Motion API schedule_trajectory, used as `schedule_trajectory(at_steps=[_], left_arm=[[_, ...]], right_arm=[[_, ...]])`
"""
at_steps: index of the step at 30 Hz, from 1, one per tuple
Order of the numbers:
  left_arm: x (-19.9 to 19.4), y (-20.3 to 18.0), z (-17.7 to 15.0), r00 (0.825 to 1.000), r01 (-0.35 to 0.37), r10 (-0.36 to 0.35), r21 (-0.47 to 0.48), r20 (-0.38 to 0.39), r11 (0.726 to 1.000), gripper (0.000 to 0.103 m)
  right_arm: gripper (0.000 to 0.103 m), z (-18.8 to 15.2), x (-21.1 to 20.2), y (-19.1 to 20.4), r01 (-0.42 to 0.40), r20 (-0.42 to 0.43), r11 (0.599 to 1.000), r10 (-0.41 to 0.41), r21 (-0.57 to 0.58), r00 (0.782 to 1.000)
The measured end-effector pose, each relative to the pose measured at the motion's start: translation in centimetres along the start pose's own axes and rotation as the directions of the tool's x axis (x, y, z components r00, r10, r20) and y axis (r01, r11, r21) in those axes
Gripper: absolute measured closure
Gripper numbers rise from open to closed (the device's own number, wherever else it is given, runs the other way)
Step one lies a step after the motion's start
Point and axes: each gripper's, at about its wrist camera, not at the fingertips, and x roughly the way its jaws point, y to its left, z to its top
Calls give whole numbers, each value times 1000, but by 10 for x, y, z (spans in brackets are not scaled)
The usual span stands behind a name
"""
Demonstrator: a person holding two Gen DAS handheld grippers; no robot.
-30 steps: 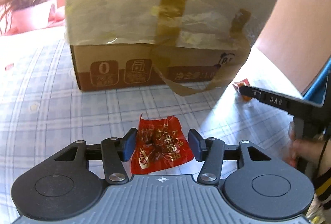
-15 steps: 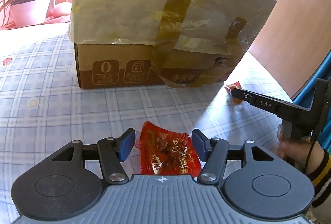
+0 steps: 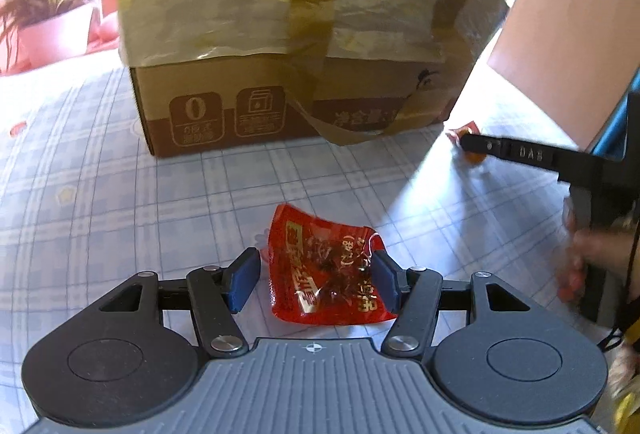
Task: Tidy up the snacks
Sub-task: 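Close the left tool on the red snack packet and lift it, then carry both held snacks over the box and open both tools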
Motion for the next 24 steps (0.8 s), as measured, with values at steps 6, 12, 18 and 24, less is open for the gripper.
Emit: schedule_trajectory(at_steps=[6,12,18,24], left_arm=[[-2,-8,-2,999,37,-37,30,18,999,72],[-8,-12,-2,998,58,-60,40,35,997,82],[-18,-10,3,996,53,-55,26,64,998,86],[-33,-2,14,994,33,-36,25,106,999,85]], right_arm=[[80,0,0,0,0,0,1000,0,0,1000],[80,0,0,0,-1,1,1000,1,1,1000],[81,-1,0,1,-17,2,1000,17,-6,1000],[82,1,-8,-4,-25,15,999,25,27,1000]])
